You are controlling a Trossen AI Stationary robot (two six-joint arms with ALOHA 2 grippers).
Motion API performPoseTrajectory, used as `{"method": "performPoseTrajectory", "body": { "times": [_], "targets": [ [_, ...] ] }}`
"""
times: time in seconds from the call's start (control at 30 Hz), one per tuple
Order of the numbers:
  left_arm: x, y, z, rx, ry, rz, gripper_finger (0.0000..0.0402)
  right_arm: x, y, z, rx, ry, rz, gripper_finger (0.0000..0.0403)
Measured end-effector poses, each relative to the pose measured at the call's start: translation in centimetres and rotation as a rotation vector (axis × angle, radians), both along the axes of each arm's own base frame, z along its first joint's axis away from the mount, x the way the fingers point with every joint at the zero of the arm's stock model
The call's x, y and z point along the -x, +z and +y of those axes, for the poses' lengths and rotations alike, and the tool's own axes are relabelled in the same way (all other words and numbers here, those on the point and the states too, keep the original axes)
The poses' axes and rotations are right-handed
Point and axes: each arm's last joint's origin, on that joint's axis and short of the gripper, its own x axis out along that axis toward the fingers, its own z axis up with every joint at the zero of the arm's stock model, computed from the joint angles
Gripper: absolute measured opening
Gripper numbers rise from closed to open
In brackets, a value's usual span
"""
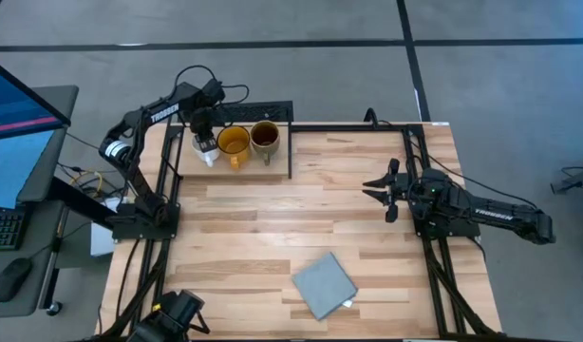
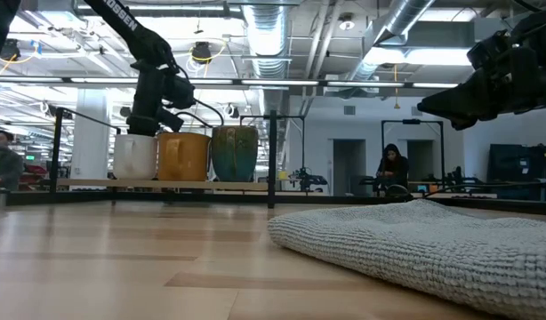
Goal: Stack small to large cups/mugs on shelf
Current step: Put the white mug on the shelf
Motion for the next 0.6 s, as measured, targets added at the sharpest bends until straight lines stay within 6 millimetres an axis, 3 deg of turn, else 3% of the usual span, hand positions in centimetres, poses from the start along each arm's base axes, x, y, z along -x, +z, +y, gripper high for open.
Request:
{"method": "performPoseTrajectory", "body": {
  "times": [0.43,0.6],
  "targets": [
    [0.1,0.1,-0.2,0.017,0.001,0.008,0.0091,0.0,0.0,0.0,-0.001,0.0,0.0,0.0118],
    [0.5,1.6,-0.8,-0.025,0.003,-0.017,0.0091,0.0,0.0,0.0,0.0,0.0,0.0,0.0118]
  ]
}}
